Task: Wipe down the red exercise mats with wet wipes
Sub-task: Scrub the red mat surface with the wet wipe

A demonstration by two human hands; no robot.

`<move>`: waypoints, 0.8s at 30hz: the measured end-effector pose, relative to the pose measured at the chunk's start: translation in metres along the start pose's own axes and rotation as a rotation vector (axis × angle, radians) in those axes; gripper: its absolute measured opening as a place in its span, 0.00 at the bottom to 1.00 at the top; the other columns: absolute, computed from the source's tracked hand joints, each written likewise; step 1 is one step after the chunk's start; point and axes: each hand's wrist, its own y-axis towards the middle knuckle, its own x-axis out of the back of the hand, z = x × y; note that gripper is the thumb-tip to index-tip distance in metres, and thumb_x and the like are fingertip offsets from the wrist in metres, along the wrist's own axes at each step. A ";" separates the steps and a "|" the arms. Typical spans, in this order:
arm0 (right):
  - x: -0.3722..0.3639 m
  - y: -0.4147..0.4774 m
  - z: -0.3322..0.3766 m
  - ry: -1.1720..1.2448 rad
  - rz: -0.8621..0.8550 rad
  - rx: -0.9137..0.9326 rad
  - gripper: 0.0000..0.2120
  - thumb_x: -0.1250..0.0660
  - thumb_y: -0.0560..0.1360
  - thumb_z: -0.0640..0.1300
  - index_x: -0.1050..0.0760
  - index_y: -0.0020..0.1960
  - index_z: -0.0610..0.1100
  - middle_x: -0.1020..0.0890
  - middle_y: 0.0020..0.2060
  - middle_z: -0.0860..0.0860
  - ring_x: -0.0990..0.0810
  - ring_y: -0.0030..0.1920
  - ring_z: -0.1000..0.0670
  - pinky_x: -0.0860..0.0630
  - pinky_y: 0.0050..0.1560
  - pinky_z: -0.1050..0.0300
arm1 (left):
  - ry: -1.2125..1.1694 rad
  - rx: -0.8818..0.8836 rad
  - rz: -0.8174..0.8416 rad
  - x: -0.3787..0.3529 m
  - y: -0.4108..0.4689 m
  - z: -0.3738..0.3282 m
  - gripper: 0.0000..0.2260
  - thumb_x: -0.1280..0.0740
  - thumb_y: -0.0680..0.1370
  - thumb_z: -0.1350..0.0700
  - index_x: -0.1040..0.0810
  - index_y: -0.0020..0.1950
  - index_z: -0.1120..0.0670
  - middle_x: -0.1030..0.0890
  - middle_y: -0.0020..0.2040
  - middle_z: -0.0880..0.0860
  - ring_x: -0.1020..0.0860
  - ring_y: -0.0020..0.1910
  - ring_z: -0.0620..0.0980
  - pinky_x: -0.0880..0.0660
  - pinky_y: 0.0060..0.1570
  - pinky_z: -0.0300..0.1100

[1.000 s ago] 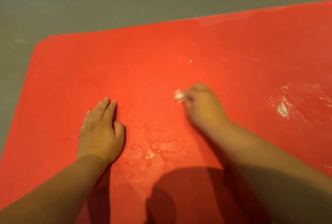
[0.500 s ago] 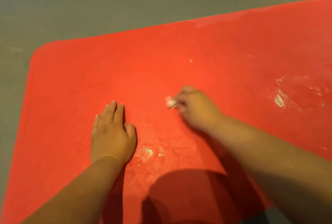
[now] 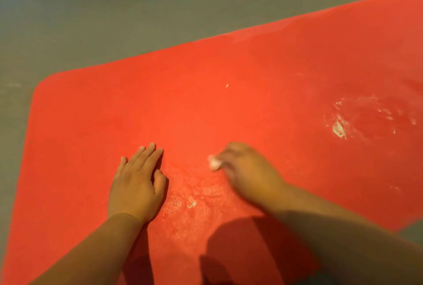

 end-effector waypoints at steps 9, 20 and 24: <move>0.055 -0.021 -0.082 -0.112 -0.297 -0.433 0.11 0.34 0.71 0.31 0.19 0.50 0.41 0.21 0.46 0.42 0.22 0.47 0.42 0.33 0.51 0.56 | 0.022 0.259 -0.126 -0.011 0.018 -0.040 0.25 0.46 0.70 0.45 0.24 0.59 0.58 0.24 0.60 0.57 0.28 0.62 0.60 0.39 0.68 0.62; 0.075 0.010 -0.132 -0.089 -0.364 -0.426 0.11 0.37 0.74 0.35 0.19 0.53 0.42 0.22 0.48 0.40 0.23 0.49 0.39 0.34 0.51 0.54 | 0.074 0.262 -0.092 -0.032 0.024 -0.032 0.31 0.52 0.72 0.42 0.40 0.76 0.46 0.44 0.78 0.47 0.50 0.77 0.45 0.56 0.75 0.53; 0.049 0.024 -0.098 0.010 -0.382 -0.443 0.16 0.37 0.71 0.29 0.19 0.52 0.44 0.23 0.46 0.47 0.24 0.44 0.50 0.38 0.47 0.73 | 0.068 0.272 -0.080 -0.030 0.025 -0.032 0.31 0.52 0.72 0.43 0.41 0.76 0.45 0.45 0.78 0.46 0.50 0.77 0.44 0.56 0.75 0.52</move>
